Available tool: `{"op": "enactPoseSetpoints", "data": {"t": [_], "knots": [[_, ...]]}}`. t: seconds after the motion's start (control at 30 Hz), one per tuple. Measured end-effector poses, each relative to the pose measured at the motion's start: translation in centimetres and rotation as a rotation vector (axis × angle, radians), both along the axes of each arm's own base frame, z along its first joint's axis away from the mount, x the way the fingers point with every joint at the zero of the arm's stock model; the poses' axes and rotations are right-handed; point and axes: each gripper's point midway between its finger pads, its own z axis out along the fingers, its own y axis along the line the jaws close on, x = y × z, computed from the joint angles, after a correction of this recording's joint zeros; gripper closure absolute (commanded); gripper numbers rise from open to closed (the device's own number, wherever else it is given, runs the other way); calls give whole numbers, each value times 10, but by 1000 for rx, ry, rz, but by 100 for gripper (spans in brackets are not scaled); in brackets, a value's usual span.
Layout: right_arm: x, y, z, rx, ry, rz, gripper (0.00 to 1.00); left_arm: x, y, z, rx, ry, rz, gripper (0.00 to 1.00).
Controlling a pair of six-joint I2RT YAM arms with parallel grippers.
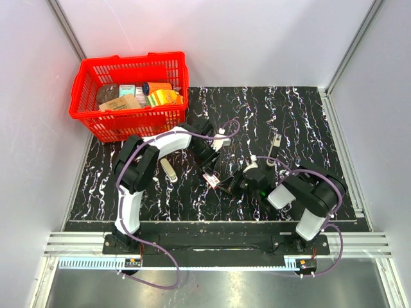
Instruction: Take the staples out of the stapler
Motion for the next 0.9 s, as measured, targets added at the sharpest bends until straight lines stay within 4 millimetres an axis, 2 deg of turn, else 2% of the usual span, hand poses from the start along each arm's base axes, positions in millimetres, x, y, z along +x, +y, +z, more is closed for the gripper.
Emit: {"op": "enactPoseSetpoints", "data": {"t": [0.07, 0.13, 0.2, 0.37, 0.7, 0.73, 0.77, 0.8, 0.9], "knots": [[2, -3, 0, -20, -1, -14, 87, -2, 0, 0, -1, -4, -5, 57], [3, -4, -1, -36, 1, -17, 84, -5, 2, 0, -1, -6, -11, 57], [4, -4, -1, -43, 4, -18, 73, -7, 3, 0, -1, -10, -15, 56], [9, -7, 5, -57, 1, -34, 55, -11, 5, 1, -4, -2, -18, 48], [36, -47, 10, -197, 4, -139, 54, -57, 4, 8, -51, 152, -80, 37], [37, -50, 10, -217, 6, -136, 53, -60, 5, 8, -52, 161, -84, 29], [37, -52, 10, -239, 10, -130, 52, -62, 6, 9, -51, 168, -85, 8], [37, -54, 10, -261, 11, -123, 50, -62, 7, 11, -52, 170, -84, 1], [33, -61, 12, -324, 13, -103, 41, -54, 13, 25, -66, 163, -57, 1]]}}
